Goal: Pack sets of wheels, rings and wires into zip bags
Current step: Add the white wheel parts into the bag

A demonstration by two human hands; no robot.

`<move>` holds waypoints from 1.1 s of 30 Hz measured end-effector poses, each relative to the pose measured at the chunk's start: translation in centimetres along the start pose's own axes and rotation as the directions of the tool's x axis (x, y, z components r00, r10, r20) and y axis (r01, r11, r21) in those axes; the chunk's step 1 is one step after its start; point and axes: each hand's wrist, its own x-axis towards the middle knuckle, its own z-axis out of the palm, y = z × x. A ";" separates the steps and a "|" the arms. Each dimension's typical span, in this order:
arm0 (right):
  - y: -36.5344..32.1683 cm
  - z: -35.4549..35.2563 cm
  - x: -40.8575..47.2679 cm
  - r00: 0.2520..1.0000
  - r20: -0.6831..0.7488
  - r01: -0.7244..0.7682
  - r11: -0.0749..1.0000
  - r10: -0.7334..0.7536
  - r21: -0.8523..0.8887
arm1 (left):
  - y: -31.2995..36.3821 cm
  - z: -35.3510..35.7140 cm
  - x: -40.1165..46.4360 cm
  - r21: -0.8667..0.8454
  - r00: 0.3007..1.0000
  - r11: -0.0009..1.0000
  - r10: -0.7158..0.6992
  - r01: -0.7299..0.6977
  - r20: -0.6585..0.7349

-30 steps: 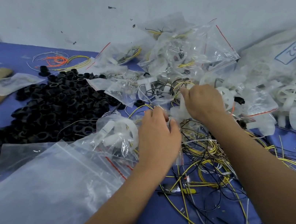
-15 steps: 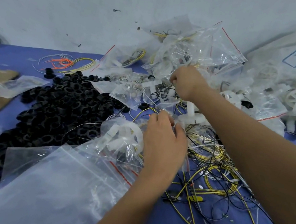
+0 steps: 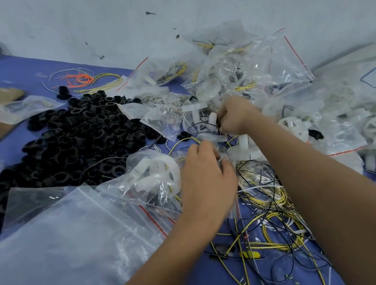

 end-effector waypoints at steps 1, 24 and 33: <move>0.2 0.1 -0.1 0.999 -0.041 0.014 0.999 -0.012 0.038 | 0.0 0.0 0.0 -0.003 1.000 1.000 -0.002 0.002 -0.007; 5.4 -2.3 -8.5 0.827 -0.363 0.239 0.316 0.429 0.918 | -0.3 0.3 0.1 0.146 0.997 0.989 -0.017 0.005 0.077; 6.2 3.9 -19.0 0.908 -0.052 0.241 -0.416 0.416 0.877 | 0.2 -0.5 0.6 0.174 0.987 0.985 -0.027 -0.002 0.160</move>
